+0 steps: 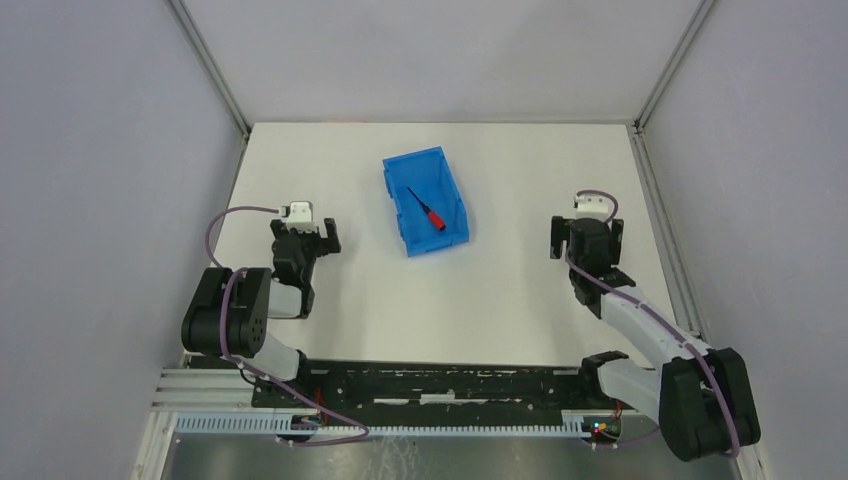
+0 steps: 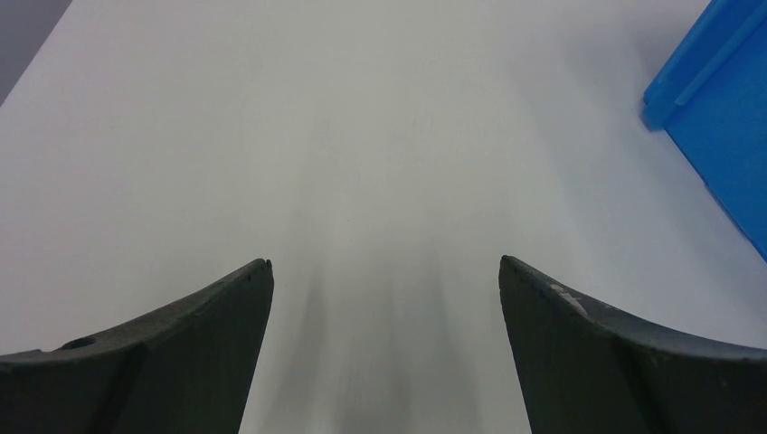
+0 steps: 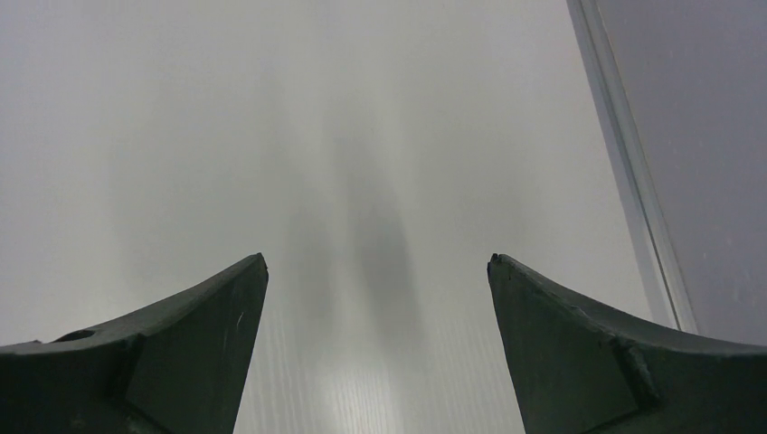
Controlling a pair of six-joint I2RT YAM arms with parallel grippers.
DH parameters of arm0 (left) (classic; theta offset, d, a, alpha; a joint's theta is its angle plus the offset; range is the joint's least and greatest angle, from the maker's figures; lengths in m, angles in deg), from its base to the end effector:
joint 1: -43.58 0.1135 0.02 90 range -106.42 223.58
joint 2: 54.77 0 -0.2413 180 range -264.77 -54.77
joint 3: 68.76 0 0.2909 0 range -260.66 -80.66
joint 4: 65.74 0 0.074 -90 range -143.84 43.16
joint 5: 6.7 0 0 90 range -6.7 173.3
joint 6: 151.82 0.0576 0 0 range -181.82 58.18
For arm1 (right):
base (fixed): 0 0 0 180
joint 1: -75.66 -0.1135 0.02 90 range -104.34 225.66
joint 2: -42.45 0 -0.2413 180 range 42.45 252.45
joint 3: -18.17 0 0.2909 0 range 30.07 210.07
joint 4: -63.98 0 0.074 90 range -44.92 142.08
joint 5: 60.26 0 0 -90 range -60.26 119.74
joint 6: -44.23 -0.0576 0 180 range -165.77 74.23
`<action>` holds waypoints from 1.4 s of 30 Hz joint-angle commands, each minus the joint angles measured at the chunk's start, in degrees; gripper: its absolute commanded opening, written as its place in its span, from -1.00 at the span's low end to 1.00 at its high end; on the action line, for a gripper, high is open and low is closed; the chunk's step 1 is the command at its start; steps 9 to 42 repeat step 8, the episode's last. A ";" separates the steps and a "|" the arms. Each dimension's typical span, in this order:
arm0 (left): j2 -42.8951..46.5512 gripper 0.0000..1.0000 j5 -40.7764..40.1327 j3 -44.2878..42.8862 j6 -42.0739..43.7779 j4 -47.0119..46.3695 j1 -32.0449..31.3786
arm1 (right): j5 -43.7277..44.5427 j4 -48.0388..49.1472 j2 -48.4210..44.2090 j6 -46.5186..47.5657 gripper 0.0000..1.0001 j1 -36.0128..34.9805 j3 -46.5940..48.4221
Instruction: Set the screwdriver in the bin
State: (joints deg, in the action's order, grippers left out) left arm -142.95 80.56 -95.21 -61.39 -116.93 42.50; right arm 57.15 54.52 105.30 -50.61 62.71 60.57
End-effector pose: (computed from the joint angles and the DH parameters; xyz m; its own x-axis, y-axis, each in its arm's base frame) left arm 0.2794 -0.0025 0.0744 -0.1831 0.0109 -0.9830 -0.0268 0.9995 0.0161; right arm 0.2895 0.0394 0.1642 -0.4682 -0.0308 -0.8831 0.2303 0.9606 -0.1556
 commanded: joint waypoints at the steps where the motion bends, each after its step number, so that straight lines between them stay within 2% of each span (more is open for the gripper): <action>1: 0.64 0.99 -0.20 -0.22 -1.79 -2.22 -0.06 | 3.87 15.46 -4.02 -1.83 0.96 0.24 -8.84; 7: 0.62 1.00 -0.19 -0.22 -1.83 -2.21 -0.06 | 3.00 20.32 -4.08 -1.71 0.96 0.28 -14.62; 42: 0.64 1.00 -0.18 -0.22 -1.83 -2.21 -0.06 | 3.03 20.59 -4.22 -1.66 0.96 0.25 -14.71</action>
